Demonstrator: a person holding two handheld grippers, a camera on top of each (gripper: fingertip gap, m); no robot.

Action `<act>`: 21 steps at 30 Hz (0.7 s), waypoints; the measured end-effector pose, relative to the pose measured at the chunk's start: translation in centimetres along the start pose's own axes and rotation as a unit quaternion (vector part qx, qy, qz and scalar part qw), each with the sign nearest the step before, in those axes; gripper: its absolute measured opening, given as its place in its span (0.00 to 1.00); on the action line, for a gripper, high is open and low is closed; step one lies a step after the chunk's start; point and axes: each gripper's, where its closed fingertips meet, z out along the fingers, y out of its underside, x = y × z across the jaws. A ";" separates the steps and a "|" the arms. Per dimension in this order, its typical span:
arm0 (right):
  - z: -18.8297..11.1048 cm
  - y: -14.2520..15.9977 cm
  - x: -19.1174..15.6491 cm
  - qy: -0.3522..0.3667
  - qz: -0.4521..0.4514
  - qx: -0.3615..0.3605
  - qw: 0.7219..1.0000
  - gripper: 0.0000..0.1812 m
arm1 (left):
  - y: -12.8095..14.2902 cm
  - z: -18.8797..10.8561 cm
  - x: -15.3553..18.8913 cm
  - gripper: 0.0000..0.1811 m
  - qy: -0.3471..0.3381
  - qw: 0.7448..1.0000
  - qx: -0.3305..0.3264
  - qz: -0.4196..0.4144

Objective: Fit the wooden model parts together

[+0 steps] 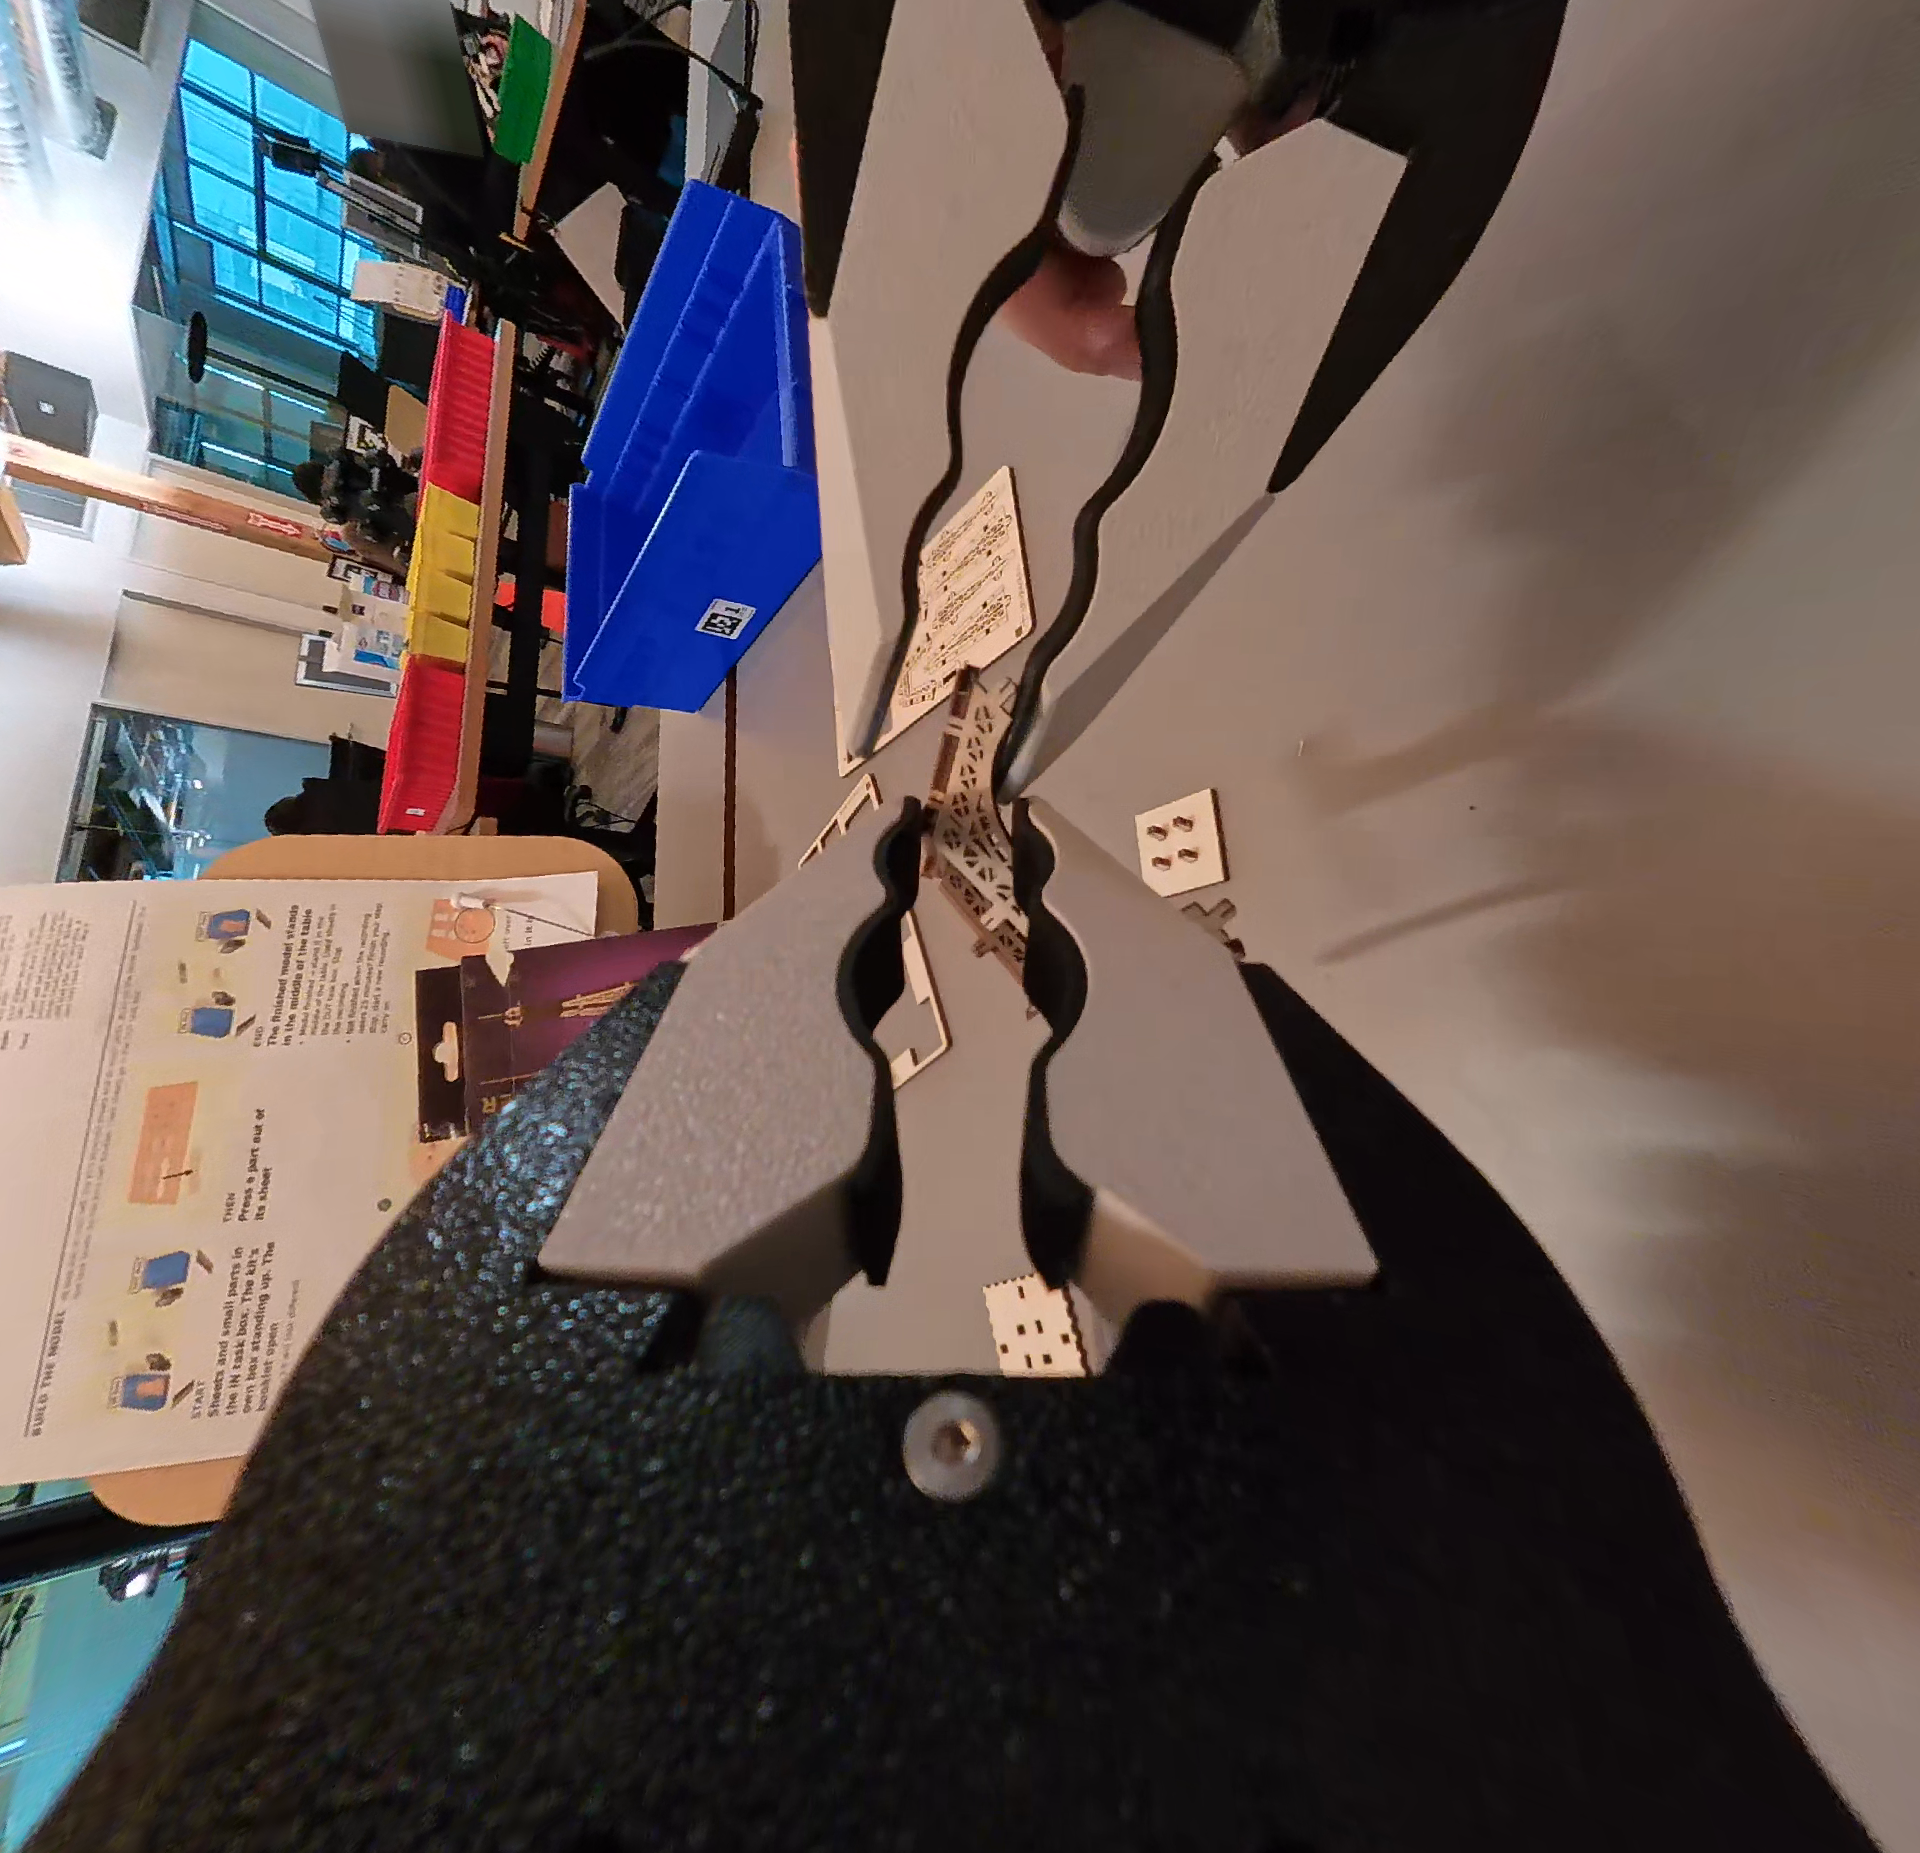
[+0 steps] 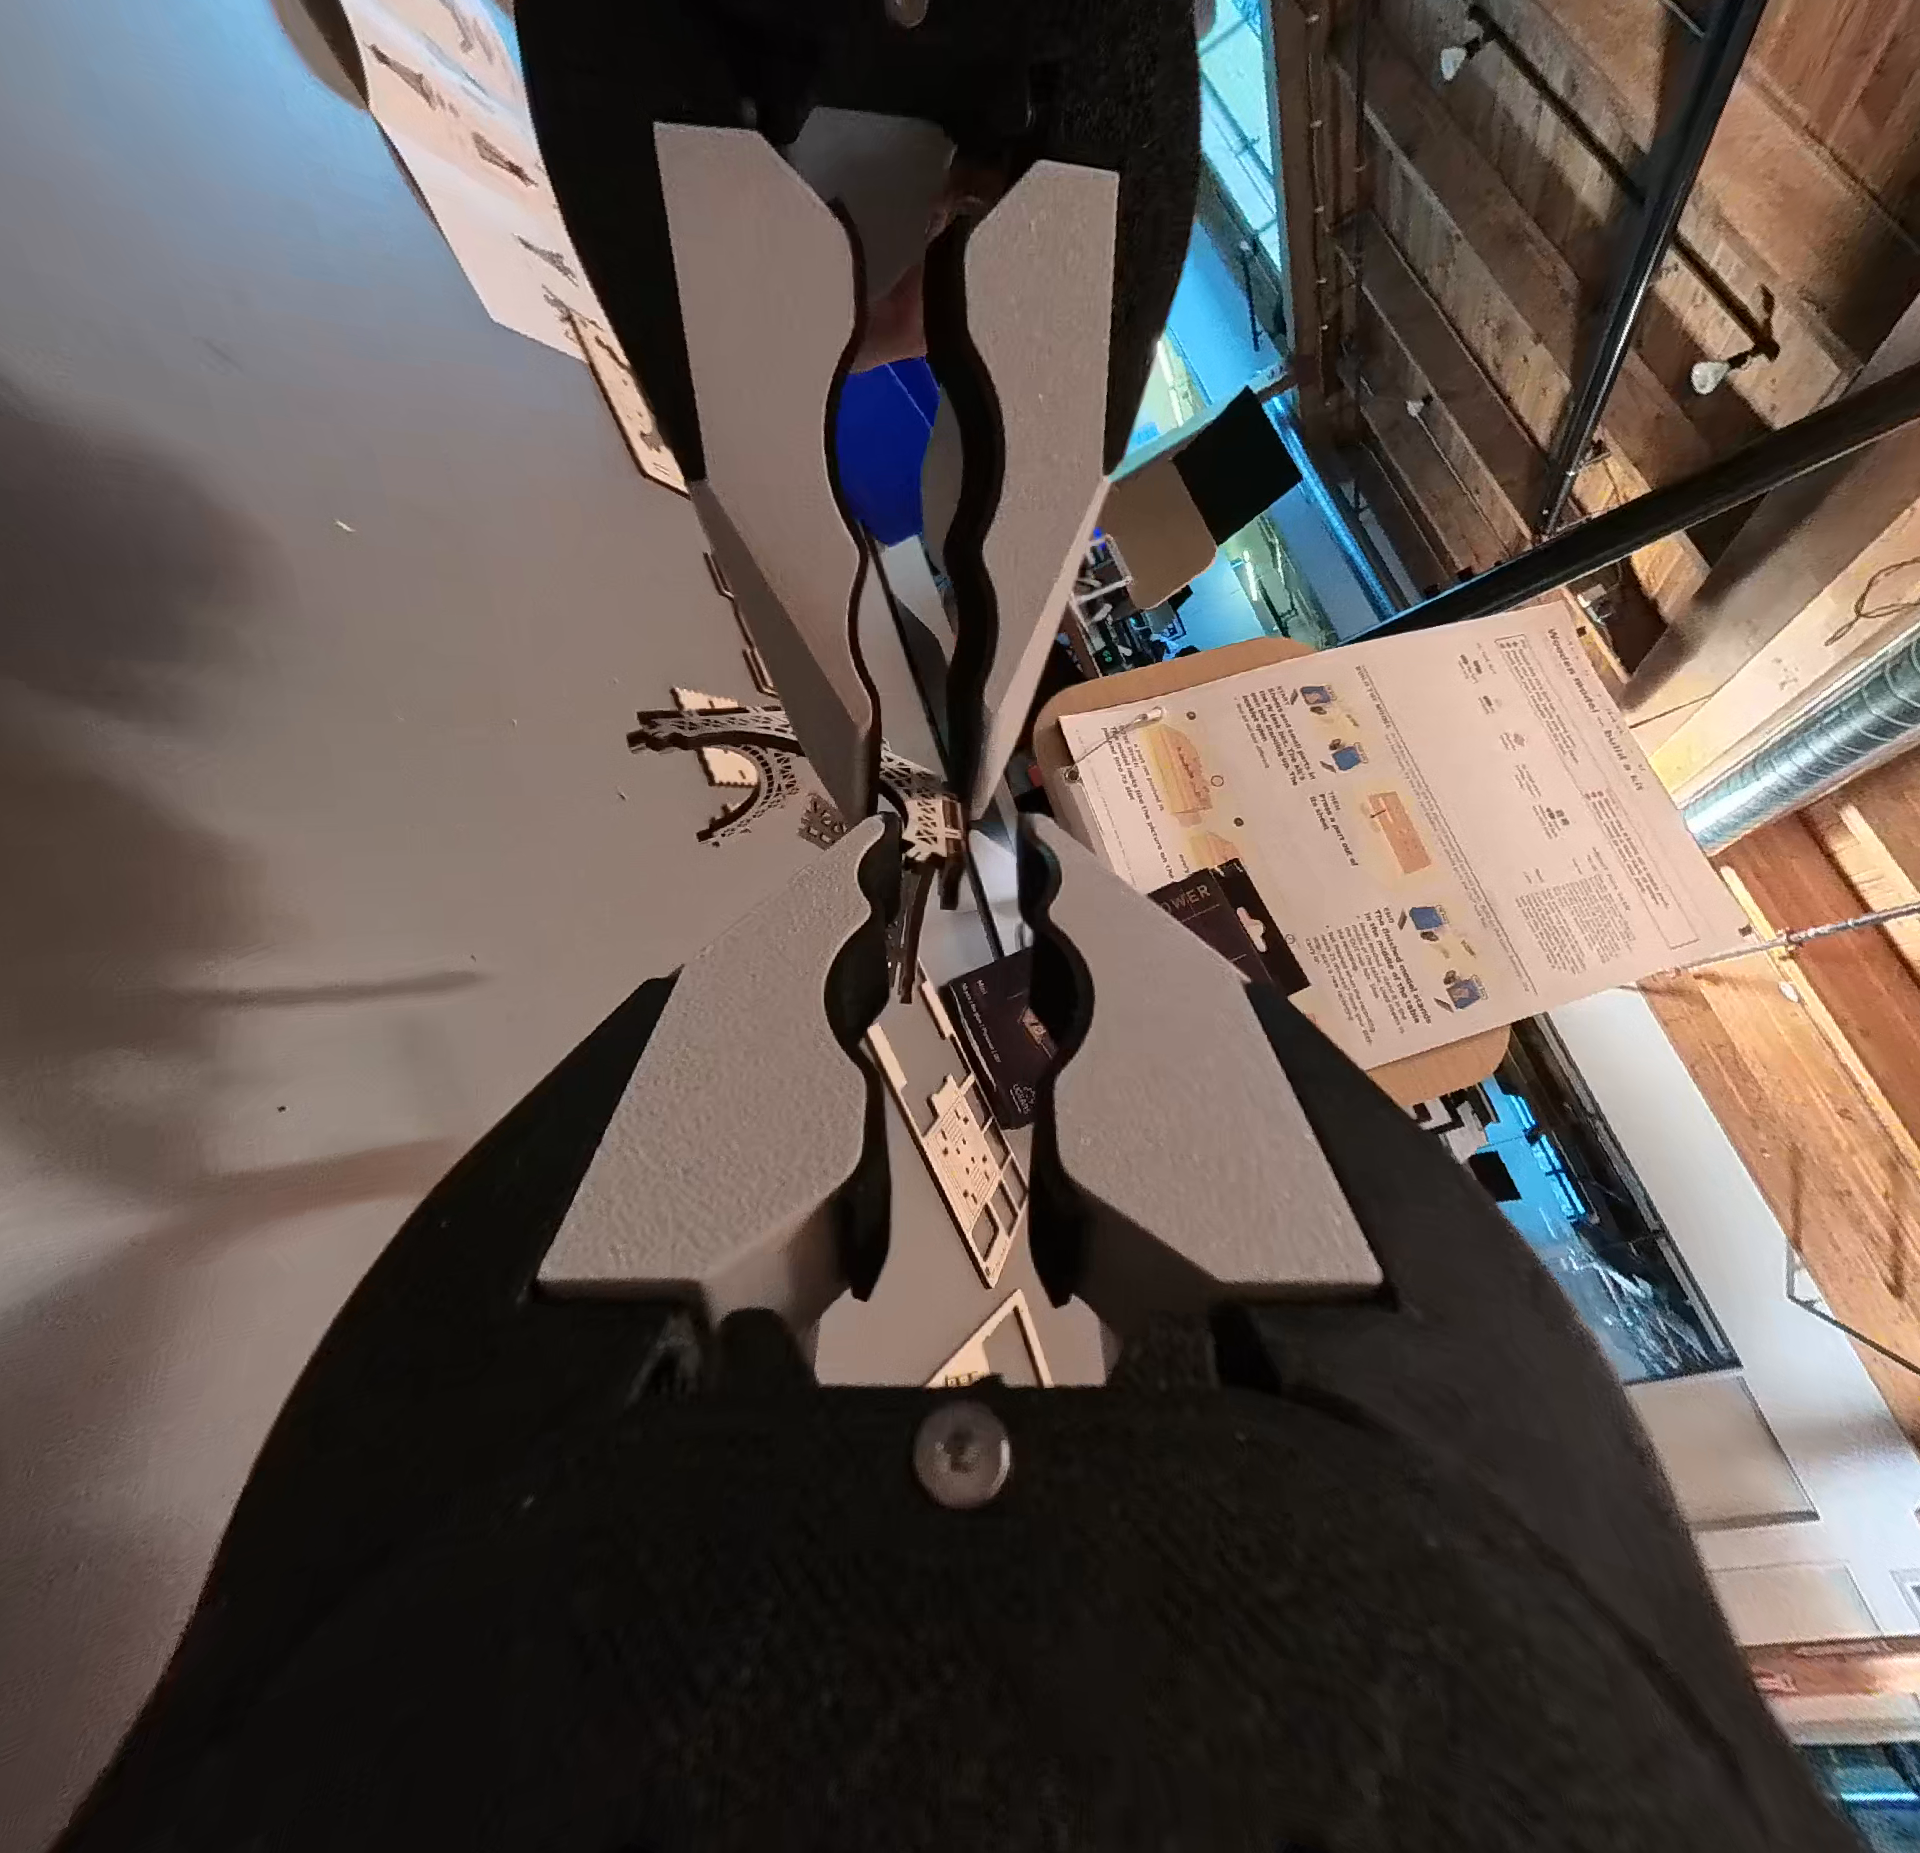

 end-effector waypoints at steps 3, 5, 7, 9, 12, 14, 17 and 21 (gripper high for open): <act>0.0 0.0 -0.3 -0.011 0.006 0.001 1.000 0.07 | 0.0 0.0 0.0 0.08 -0.002 1.000 0.000 -0.001; 0.2 0.1 -0.5 -0.019 0.010 -0.003 1.000 0.05 | 0.1 0.0 0.0 0.08 0.001 1.000 -0.006 -0.001; 0.4 0.2 -0.7 -0.028 0.018 -0.009 0.999 0.05 | 0.3 0.1 0.1 0.08 0.002 1.000 -0.013 0.004; 0.5 0.3 -0.9 -0.039 0.032 -0.010 0.999 0.05 | 0.4 0.1 0.1 0.08 0.005 1.000 -0.015 0.004; 0.5 0.2 -0.9 -0.042 0.035 -0.010 0.998 0.05 | 0.3 0.0 0.2 0.08 0.009 1.000 -0.012 -0.001; 0.6 0.2 -0.7 -0.033 0.029 -0.013 0.999 0.05 | 0.3 0.0 -0.1 0.08 -0.005 1.000 -0.006 -0.004; 0.5 0.1 0.4 0.012 0.027 -0.002 1.000 0.05 | -0.2 -0.5 -1.3 0.12 -0.051 0.998 0.018 -0.012; 0.0 0.8 1.5 0.051 0.038 0.015 0.998 0.05 | -0.9 -2.7 -3.1 0.21 -0.070 0.991 0.071 -0.094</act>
